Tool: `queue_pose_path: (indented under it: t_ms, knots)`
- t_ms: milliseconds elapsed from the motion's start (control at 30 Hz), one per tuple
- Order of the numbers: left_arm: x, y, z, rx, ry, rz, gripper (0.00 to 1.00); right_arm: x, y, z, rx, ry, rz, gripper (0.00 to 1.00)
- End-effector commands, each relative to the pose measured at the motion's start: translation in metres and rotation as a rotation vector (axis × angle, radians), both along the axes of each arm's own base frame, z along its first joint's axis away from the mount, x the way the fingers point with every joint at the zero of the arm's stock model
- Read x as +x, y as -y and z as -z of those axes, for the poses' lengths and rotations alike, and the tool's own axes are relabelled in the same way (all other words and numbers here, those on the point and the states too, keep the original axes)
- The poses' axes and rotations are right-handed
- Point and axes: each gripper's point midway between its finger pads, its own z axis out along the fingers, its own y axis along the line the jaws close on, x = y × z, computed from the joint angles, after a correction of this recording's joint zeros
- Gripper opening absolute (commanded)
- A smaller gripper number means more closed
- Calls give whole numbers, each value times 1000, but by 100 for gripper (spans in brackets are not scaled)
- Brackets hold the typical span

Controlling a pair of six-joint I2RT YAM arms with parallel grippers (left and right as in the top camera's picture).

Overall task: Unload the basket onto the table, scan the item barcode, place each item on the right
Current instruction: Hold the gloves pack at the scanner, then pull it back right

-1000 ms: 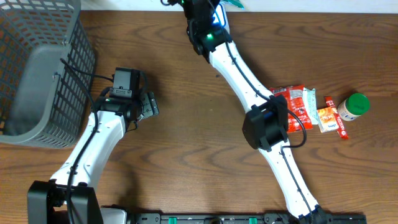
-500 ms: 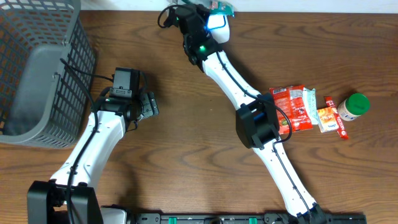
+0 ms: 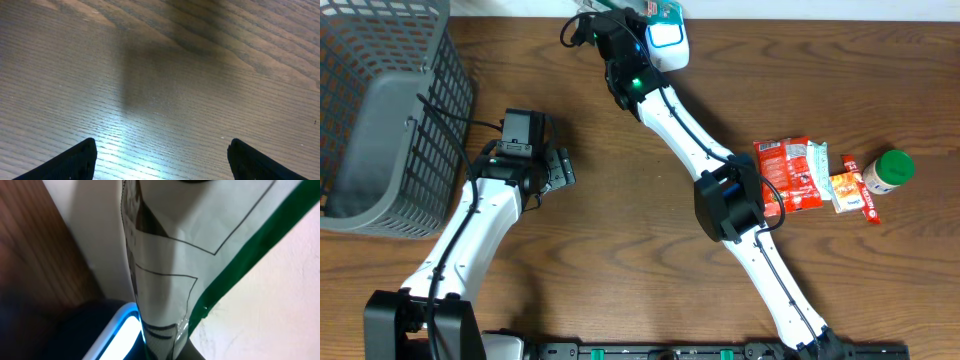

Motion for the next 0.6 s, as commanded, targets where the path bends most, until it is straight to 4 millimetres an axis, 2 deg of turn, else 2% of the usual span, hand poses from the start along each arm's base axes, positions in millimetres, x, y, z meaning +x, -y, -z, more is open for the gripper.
queue_pose_path:
  t_ms: [0, 267, 467, 567]
  knots:
    - [0, -2, -1, 10, 1, 0, 84, -4, 4, -25, 33, 42, 52, 1]
    - [0, -2, -1, 10, 1, 0, 84, -12, 8, -33, 18, -4, 56, 1]
    - [0, -2, -1, 10, 1, 0, 84, -18, 10, -17, 35, -69, 66, 1]
    - [0, -2, -1, 10, 1, 0, 84, -18, 11, -16, 36, -73, 72, 1]
